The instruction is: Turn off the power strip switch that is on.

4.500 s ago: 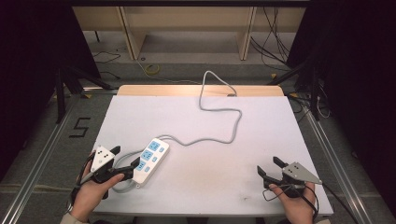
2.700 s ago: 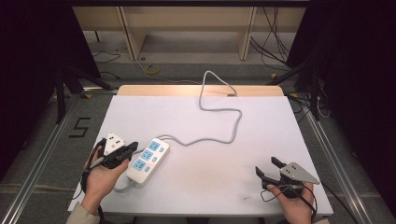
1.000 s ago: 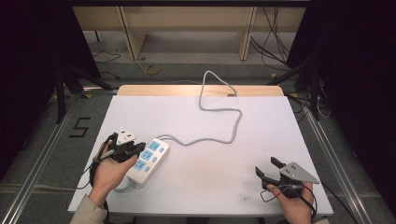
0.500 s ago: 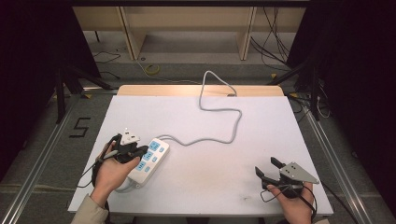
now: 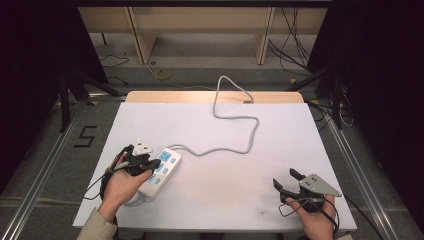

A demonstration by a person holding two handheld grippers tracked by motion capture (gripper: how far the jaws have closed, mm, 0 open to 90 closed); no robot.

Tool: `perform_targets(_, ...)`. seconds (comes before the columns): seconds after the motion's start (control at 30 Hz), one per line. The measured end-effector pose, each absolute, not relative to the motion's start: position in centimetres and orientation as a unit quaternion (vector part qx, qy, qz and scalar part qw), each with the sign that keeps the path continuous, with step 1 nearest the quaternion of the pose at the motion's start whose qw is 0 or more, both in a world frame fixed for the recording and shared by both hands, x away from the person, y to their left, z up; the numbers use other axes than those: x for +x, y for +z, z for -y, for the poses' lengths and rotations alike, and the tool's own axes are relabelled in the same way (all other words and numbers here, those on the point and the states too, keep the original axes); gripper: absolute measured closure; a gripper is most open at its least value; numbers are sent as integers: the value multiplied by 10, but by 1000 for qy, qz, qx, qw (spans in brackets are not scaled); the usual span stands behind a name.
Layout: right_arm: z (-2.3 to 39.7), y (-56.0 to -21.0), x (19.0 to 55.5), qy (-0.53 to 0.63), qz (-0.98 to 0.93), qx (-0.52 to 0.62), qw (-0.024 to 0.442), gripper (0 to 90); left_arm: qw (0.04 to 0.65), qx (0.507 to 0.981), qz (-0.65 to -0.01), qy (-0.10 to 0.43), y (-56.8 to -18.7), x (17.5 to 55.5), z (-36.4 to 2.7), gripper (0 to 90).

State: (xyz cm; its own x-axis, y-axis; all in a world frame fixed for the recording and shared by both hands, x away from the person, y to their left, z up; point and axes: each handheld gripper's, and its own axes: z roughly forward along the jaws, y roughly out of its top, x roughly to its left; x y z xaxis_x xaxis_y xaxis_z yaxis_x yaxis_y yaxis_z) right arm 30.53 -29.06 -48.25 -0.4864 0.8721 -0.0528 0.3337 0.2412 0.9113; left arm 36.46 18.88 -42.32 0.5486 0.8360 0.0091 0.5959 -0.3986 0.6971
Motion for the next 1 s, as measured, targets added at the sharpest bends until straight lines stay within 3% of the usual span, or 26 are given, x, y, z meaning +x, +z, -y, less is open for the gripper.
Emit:
perform_targets(0.8,291,-482,305,458,-731,411,295,310,294,842,-425,154,-424,364,-182,893)
perform_targets(1.0,291,-482,305,458,-730,412,295,309,300,831,-450,126,-419,363,-179,893)
